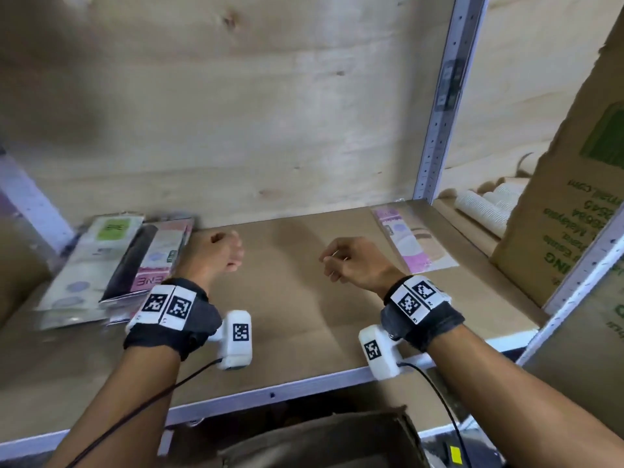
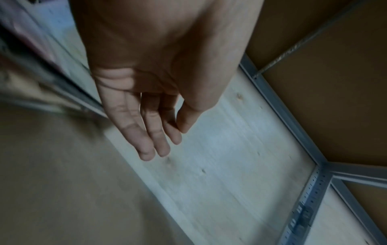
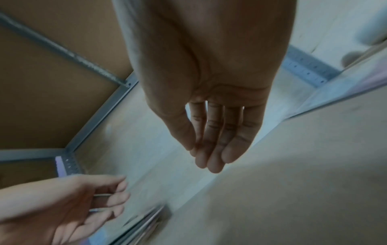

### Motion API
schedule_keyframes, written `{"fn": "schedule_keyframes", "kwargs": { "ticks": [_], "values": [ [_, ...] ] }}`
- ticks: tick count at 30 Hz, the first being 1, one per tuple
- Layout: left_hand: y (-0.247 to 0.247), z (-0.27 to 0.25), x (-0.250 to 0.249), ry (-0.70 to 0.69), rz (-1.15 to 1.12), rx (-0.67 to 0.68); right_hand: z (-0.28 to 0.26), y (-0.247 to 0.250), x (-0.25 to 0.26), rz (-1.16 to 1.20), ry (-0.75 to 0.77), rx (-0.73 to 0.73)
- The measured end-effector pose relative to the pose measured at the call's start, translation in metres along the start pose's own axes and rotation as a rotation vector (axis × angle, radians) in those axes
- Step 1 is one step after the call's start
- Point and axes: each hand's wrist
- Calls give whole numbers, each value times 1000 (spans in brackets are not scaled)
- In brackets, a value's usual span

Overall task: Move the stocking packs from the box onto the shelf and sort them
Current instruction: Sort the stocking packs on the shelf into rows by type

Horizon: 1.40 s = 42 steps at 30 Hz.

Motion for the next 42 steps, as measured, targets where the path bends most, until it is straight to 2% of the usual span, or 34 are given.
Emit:
{"fn": "schedule_keyframes", "kwargs": {
  "ticks": [5,9,15,22,26,31,36,39,42],
  "values": [
    [66,3,4,0,32,-78,25,-55,37,121,6,128],
    [111,8,12,26,79,-219,53,-115,67,66,4,266],
    [143,9,18,42,-58,-284,83,-184,109,75,-33,306],
    [155,9,22,34,-29,-336,95,-226,129,111,-62,317],
    [150,12,21,18,-21,-345,96,-218,123,70,-83,335],
    [130,18,20,17,-40,-297,88,-184,110,32,-142,366],
    [101,20,17,-18,72,-282,59,-130,81,352,-180,304],
    [79,22,14,-34,189,-265,40,-90,58,383,-163,284],
    [62,26,14,19,336,-253,25,-52,36,387,-162,257]
  ]
}}
Point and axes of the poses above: each hand's wrist, its own z-axis towards the middle knuckle, its own y-axis out of the back of the hand, x = y × z, and after that the axes turned 2 degrees about x, right-handed
